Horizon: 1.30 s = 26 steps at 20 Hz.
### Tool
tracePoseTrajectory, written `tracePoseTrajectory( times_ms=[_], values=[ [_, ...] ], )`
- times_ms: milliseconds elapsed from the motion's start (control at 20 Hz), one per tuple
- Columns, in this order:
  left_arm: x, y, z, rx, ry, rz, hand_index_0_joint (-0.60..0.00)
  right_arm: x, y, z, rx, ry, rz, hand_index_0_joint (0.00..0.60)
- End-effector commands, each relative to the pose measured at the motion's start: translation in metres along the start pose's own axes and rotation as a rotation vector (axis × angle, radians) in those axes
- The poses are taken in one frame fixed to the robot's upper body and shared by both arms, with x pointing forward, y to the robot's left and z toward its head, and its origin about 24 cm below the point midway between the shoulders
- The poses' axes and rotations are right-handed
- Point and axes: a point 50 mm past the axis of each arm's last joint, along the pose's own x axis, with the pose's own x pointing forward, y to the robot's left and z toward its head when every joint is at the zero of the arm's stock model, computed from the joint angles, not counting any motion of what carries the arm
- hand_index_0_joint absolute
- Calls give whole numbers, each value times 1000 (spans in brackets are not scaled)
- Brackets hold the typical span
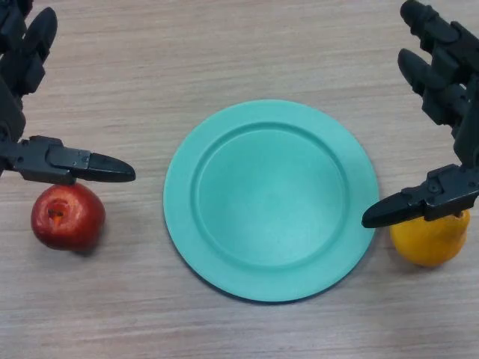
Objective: Pick up the red apple and place it on the plate
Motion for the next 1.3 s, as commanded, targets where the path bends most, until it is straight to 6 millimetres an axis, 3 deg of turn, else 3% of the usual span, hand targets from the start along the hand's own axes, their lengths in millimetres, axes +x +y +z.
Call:
tracePoseTrajectory(
  times_ms=[50, 450, 650, 850, 1000, 1300],
  values=[
    [-3, 20, 45, 59, -240, 67, 0, -2, -6, 30, -49, -174, -7, 0],
    [-16, 18, 48, 71, -222, 52, 0, -3, 8, 30, -7, -181, 29, 0],
    [-47, 12, 42, 39, -135, 8, 0, 2, 13, 31, 15, -190, 47, 0],
    [-74, 14, 22, 98, -153, 5, 0, 11, 6, 35, 14, -207, 36, 0],
    [-90, 30, 6, 242, -162, 27, 0, 19, 10, 35, -5, -218, 32, 0],
    [-91, 78, -31, 419, -99, 153, 0, 25, 20, 31, -13, -213, 50, 0]
  ],
)
